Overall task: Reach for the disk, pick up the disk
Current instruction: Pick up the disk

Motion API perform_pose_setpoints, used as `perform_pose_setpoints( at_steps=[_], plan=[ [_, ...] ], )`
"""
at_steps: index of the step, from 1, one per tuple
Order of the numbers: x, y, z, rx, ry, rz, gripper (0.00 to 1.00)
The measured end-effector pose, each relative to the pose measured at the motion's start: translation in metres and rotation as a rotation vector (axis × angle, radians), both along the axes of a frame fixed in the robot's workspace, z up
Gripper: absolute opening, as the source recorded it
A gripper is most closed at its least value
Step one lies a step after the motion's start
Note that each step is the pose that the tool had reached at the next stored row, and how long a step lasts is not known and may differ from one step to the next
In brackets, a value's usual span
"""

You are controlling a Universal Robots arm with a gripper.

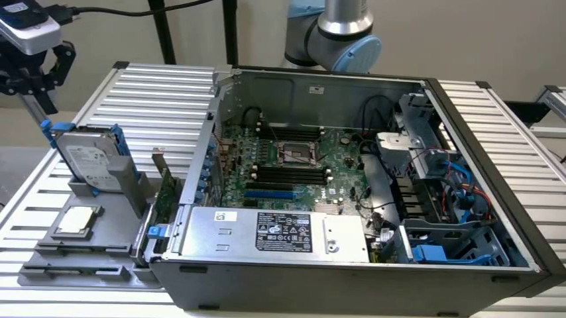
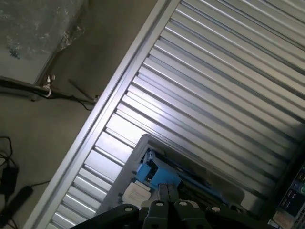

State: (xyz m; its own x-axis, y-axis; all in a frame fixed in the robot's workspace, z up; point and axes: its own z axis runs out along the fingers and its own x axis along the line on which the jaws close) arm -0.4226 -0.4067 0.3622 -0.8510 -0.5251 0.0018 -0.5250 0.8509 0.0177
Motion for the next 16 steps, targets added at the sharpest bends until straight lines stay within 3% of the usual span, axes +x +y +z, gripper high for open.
perform_pose_setpoints(
  at_steps=[16],
  plan=[
    [0.0000,0.0000,-0.0001,0.0000,0.0001,0.291,0.11]
  ],
)
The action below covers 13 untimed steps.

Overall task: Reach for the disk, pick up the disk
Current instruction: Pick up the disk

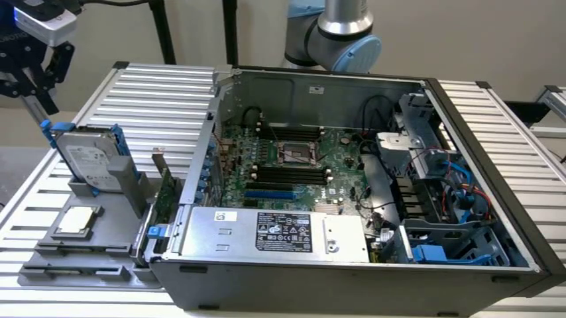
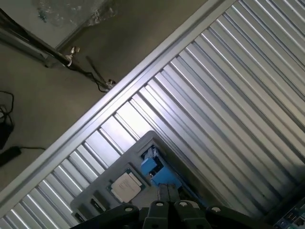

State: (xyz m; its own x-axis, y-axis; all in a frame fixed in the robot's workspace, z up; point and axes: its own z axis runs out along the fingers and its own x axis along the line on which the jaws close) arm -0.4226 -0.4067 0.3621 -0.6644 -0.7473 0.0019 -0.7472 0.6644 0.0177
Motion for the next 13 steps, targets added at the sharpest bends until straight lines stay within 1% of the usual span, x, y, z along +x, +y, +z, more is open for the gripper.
perform_pose_setpoints(
  at_steps=[13],
  plan=[
    [0.0000,0.0000,-0.0004,0.0000,-0.0001,0.236,0.11]
  ],
)
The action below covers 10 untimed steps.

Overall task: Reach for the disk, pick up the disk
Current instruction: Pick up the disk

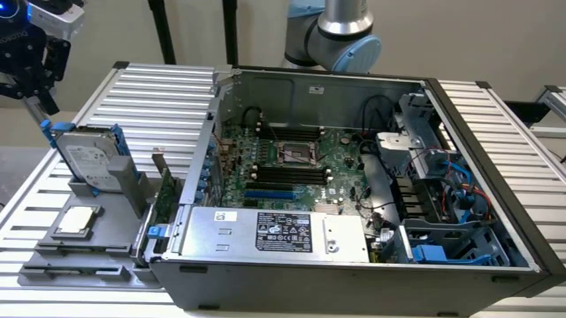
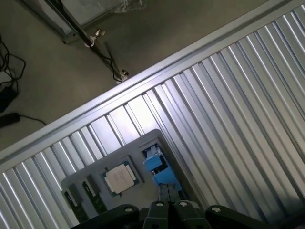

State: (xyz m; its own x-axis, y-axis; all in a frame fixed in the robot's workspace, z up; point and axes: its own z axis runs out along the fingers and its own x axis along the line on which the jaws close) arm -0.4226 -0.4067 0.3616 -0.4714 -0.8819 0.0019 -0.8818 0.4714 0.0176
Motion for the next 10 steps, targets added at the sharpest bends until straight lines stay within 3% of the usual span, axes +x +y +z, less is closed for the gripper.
perform_pose_setpoints(
  at_steps=[10],
  plan=[
    [0.0000,0.0000,-0.0007,0.0000,0.0001,0.182,0.11]
  ],
)
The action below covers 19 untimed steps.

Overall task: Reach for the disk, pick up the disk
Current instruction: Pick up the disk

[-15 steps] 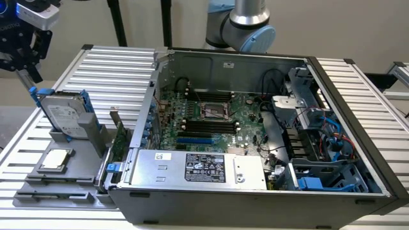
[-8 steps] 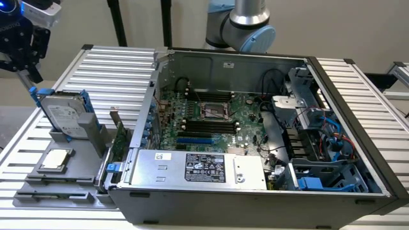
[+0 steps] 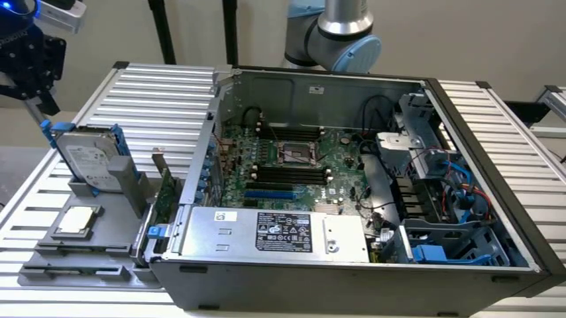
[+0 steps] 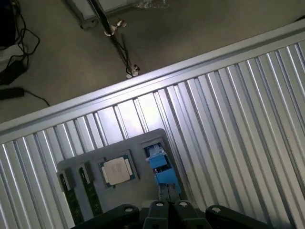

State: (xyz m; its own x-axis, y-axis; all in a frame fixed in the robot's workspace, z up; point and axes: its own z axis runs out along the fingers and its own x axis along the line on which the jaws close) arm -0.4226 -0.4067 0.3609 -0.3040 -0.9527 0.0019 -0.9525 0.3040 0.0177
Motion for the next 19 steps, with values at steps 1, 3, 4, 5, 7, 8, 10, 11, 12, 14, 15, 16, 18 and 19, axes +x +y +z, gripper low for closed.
perform_pose_setpoints(
  at_steps=[1,3,4,5,7,8,10,11,12,14,15,16,18,19],
  plan=[
    [0.0000,0.0000,-0.0001,0.0000,0.0000,0.018,0.11],
    [0.0000,0.0000,-0.0003,0.0000,0.0000,0.054,0.11],
    [0.0000,0.0000,-0.0004,0.0000,0.0001,0.073,0.11],
    [0.0000,0.0000,-0.0005,0.0000,0.0001,0.092,0.11],
    [0.0000,0.0000,-0.0008,0.0001,0.0000,0.126,0.11],
    [0.0000,0.0000,-0.0010,0.0001,-0.0001,0.146,0.11],
    [0.0001,0.0000,-0.0014,0.0000,0.0000,0.182,0.11],
    [0.0001,0.0000,-0.0017,0.0001,-0.0001,0.201,0.11],
    [0.0001,0.0000,-0.0019,0.0000,0.0000,0.219,0.11],
    [0.0005,0.0001,-0.0025,0.0001,-0.0002,0.249,0.11],
    [0.0010,0.0001,-0.0026,0.0001,-0.0002,0.261,0.11],
    [0.0017,0.0000,-0.0027,0.0001,-0.0002,0.271,0.11],
    [0.0027,0.0000,-0.0027,0.0002,-0.0001,0.280,0.11],
    [0.0027,0.0000,-0.0026,0.0001,0.0001,0.280,0.11]
  ],
)
